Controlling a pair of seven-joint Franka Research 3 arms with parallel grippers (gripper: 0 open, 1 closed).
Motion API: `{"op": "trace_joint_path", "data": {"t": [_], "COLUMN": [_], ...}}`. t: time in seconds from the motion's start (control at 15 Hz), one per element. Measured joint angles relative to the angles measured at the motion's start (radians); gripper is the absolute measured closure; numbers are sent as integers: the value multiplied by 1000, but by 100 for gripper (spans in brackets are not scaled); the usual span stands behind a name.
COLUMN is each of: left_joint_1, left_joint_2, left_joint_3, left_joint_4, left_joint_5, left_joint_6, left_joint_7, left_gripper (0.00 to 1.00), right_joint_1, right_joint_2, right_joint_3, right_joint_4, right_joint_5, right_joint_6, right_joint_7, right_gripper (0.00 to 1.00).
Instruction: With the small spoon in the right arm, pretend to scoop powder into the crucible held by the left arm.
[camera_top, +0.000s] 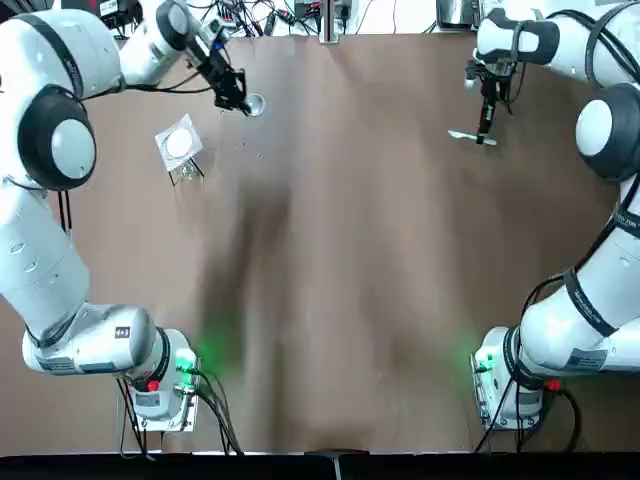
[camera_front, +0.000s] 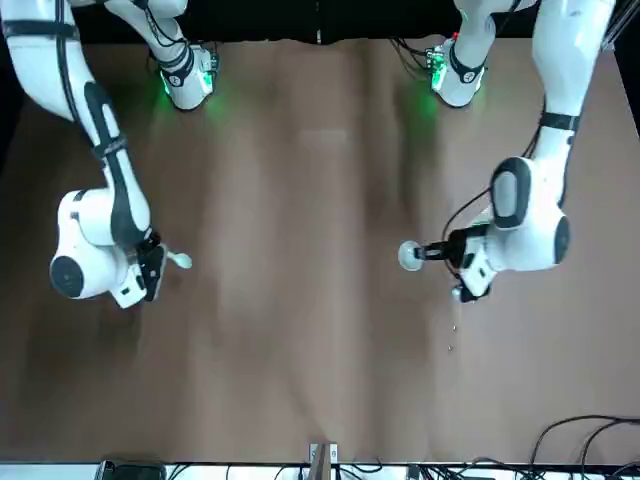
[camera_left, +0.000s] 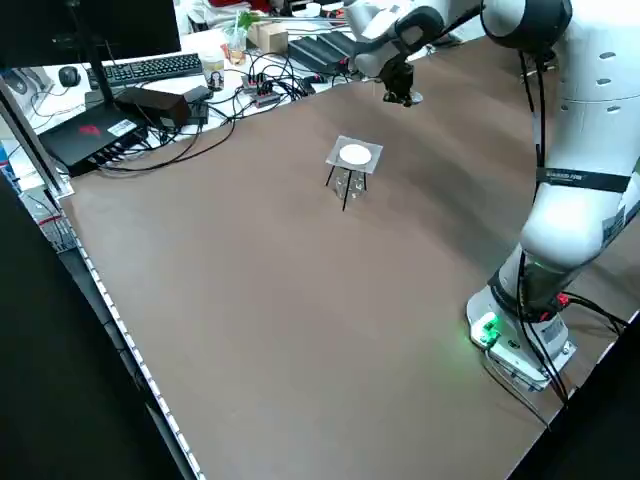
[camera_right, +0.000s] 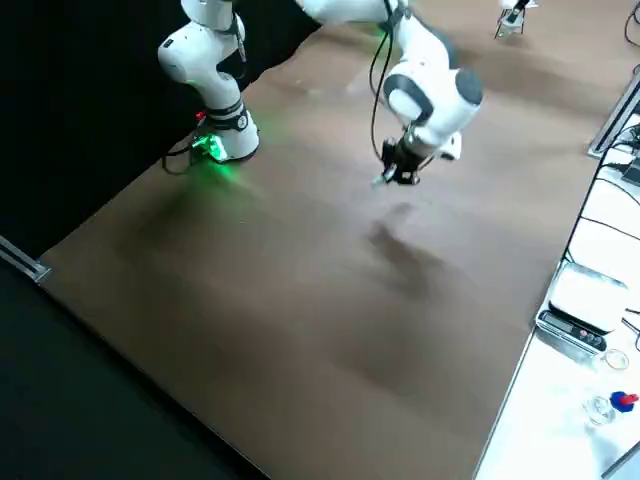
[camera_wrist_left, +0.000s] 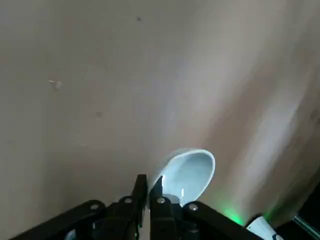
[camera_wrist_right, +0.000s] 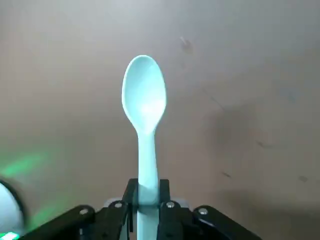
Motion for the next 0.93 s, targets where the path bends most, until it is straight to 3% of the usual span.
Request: {"op": "trace_joint_path", "data": {"t": [0.6,0.93], "left_joint_1": [-187,-252], "left_joint_2": [3,9], "left_joint_3": [-1,-1], "left_joint_4": [1,3], "left_joint_5": [-40,-84], "left_joint_6": [188,268], "left_joint_7": [-179,-200], "left_gripper": [93,93], "right_joint_1": [240,329], "right_joint_2": [-25,-22], "right_joint_3": [4,4], "right_joint_4": [-3,-5], "right_joint_5": [164,353], "right_joint_6": [-72,-68], "right_joint_7": [444,624], "right_gripper": [80,80]}}
